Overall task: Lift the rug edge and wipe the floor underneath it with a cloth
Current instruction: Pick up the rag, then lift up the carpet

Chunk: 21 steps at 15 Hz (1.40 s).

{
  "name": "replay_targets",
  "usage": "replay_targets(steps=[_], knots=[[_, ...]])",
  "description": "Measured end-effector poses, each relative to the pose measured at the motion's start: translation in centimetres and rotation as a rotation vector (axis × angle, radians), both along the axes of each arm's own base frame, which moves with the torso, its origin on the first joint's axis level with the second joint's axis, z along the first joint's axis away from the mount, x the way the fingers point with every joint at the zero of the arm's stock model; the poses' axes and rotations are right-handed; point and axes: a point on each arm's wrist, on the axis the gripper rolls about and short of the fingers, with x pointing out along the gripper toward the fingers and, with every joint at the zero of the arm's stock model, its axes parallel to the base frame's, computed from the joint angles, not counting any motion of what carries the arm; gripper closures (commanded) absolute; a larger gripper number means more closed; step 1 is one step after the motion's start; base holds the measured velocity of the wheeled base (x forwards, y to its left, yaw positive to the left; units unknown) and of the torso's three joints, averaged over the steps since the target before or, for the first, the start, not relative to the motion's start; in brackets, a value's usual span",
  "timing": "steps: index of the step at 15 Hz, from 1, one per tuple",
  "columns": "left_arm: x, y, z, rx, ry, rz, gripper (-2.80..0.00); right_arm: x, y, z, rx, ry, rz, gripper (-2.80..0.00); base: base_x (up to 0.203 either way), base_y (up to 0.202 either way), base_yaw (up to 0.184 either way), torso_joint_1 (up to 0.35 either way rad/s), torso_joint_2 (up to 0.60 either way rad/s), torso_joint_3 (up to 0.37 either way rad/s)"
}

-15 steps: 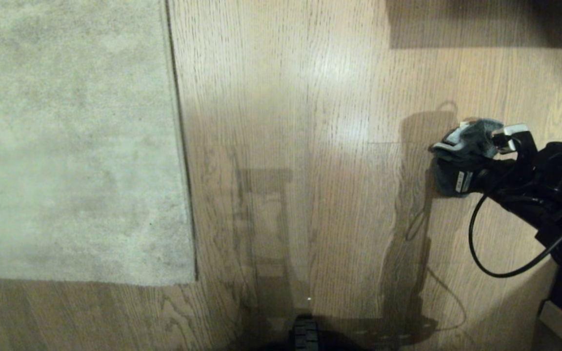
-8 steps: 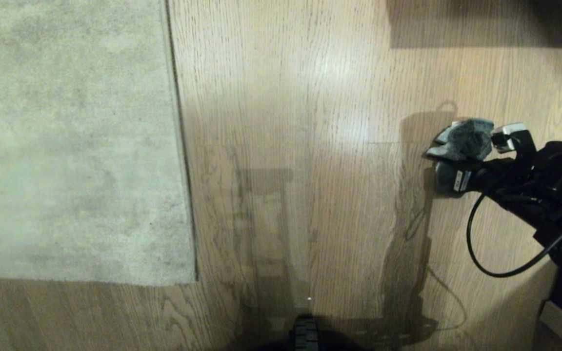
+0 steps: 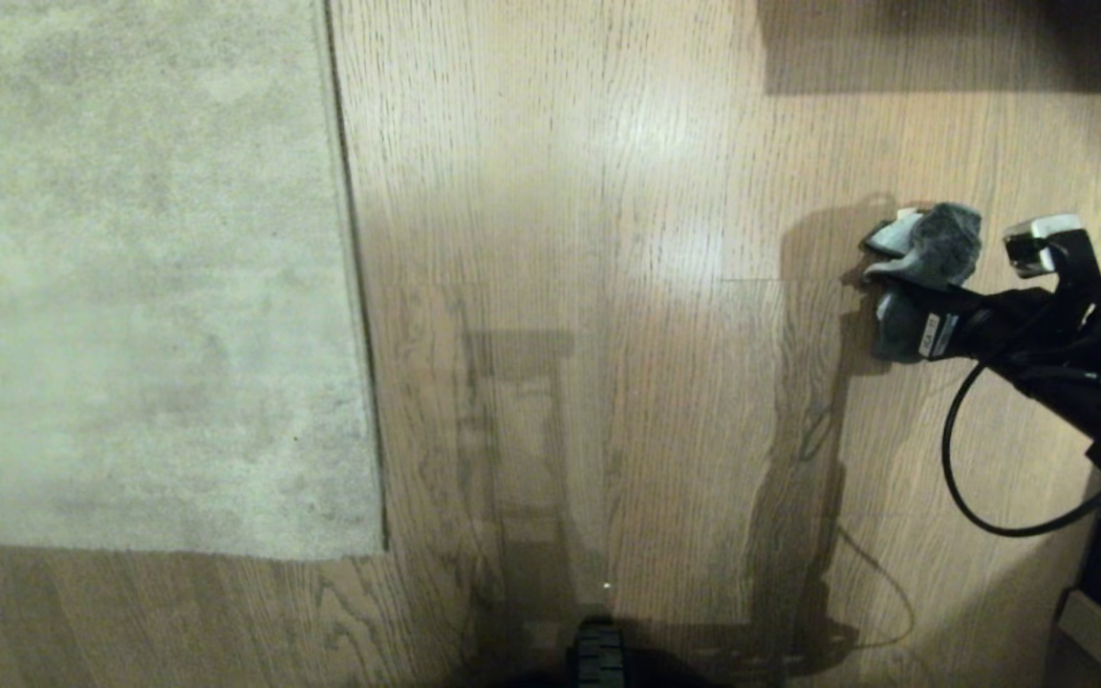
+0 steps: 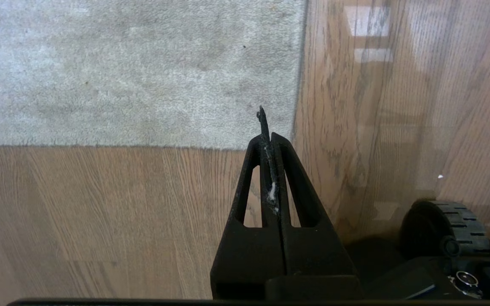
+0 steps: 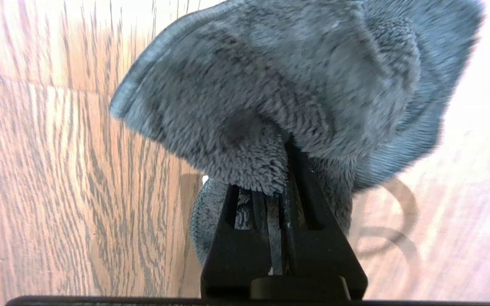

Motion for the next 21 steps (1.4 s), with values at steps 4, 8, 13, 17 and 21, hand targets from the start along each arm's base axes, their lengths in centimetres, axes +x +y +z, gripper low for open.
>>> replay_targets(steps=[4,8,13,17,21], knots=[[0.0,0.0,0.0,0.000,0.000,0.000,0.00,-2.6,-0.4,1.2,0.001,0.011,-0.019,0.00,0.000,0.000,0.000,0.000,0.00,0.000],[0.0,0.0,0.0,0.000,0.000,-0.001,0.00,-6.7,-0.1,0.9,0.002,0.038,-0.006,0.00,0.000,0.000,0.000,0.000,0.00,0.000],[0.0,0.0,0.0,0.000,0.000,0.000,0.00,-12.8,0.4,0.7,0.011,0.075,-0.004,0.00,0.000,0.000,0.000,0.000,0.00,0.000],[0.0,0.0,0.0,0.000,0.000,0.000,0.00,-17.6,0.8,0.2,0.015,0.096,0.005,0.00,0.000,0.000,0.000,0.000,0.00,0.000],[0.0,0.0,0.0,0.000,0.000,-0.001,0.00,-22.1,1.3,-0.4,0.019,0.124,0.019,0.00,0.000,0.000,0.000,0.000,0.00,0.000]])
